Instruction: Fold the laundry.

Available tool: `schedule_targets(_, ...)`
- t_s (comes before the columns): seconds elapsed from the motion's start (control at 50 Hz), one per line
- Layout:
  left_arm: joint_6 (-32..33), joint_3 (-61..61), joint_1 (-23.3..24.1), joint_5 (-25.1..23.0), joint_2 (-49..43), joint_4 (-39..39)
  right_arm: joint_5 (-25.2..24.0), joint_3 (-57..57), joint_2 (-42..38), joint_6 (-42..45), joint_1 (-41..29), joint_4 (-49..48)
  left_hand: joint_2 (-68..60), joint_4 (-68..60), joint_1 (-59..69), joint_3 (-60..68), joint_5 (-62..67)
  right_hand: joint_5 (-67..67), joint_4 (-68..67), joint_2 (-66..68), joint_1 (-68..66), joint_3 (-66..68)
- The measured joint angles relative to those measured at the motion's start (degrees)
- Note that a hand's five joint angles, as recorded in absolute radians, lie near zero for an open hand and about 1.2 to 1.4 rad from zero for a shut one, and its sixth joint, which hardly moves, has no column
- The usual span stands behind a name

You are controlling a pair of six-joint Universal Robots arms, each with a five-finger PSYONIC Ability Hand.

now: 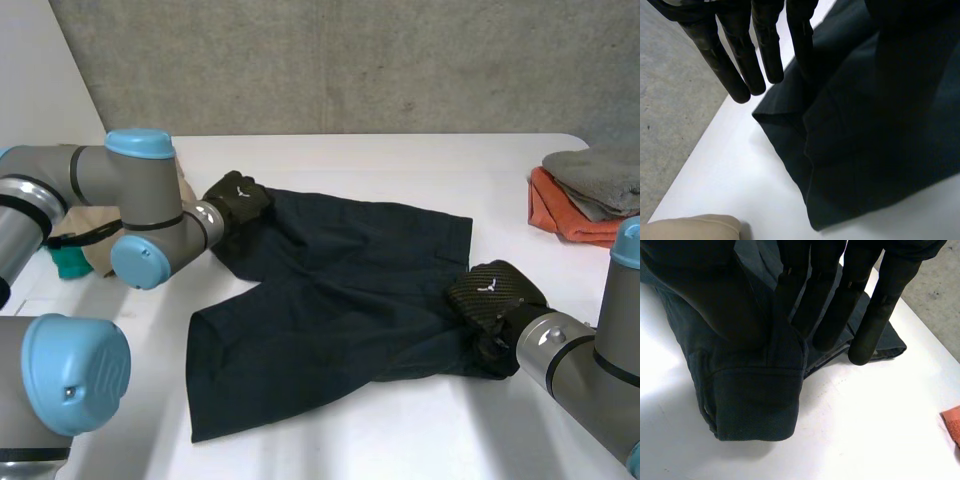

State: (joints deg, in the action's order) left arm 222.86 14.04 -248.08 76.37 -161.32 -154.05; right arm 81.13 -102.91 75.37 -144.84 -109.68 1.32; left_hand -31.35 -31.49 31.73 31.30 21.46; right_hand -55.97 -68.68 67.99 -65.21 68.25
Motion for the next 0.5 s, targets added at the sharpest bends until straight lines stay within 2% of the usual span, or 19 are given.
schedule_targets(0.22, 3.2, -8.9, 0.2, 1.4, -5.0, 5.0, 0.0, 0.1, 0.0, 0.0, 0.2, 0.0, -13.8, -13.6, 13.8, 13.8, 13.4, 0.0, 0.0, 0.0, 0.0, 0.0)
schedule_targets(0.28, 4.5, -9.8, 0.4, 1.7, -5.9, 5.5, 0.0, 0.1, 0.0, 0.0, 0.2, -0.1, -23.8, -23.7, 24.2, 23.7, 23.3, 0.0, 0.0, 0.0, 0.0, 0.0)
schedule_targets(0.38, 7.5, -10.5, 0.7, 2.9, -6.9, 5.9, 0.0, 0.2, 0.0, 0.0, 0.5, -0.2, -31.1, -30.9, 29.8, 30.8, 30.4, 0.0, 0.0, 0.0, 0.0, 0.0)
schedule_targets(0.4, 8.8, -10.6, 0.8, 3.6, -7.2, 6.0, 0.0, 0.2, 0.0, 0.0, 0.6, -0.2, -35.9, -35.8, 33.9, 35.5, 35.2, 0.0, 0.0, 0.0, 0.0, 0.0)
schedule_targets(0.5, 10.6, -10.1, 0.9, 6.6, -7.1, 5.8, 0.0, 0.2, 0.0, 0.1, 0.8, -0.2, -37.0, -36.9, 34.0, 36.7, 35.7, 0.0, 0.0, 0.0, 0.0, 0.0)
